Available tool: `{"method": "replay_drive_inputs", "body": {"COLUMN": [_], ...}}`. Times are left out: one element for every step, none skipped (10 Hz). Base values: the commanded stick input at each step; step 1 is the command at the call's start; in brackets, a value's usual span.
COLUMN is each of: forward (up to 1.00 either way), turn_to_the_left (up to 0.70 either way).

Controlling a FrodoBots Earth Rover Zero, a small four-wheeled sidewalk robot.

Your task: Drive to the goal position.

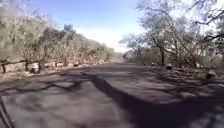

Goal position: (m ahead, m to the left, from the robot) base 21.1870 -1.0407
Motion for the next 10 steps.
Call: {"method": "replay_drive_inputs", "body": {"forward": [0.70, 0.70, 0.70, 0.70, 0.70, 0.70, 0.70, 0.70, 0.70, 0.70], "turn_to_the_left": [0.00, 0.00, -0.11, -0.22, -0.20, -0.10, 0.00, 0.00, 0.00, 0.00]}}
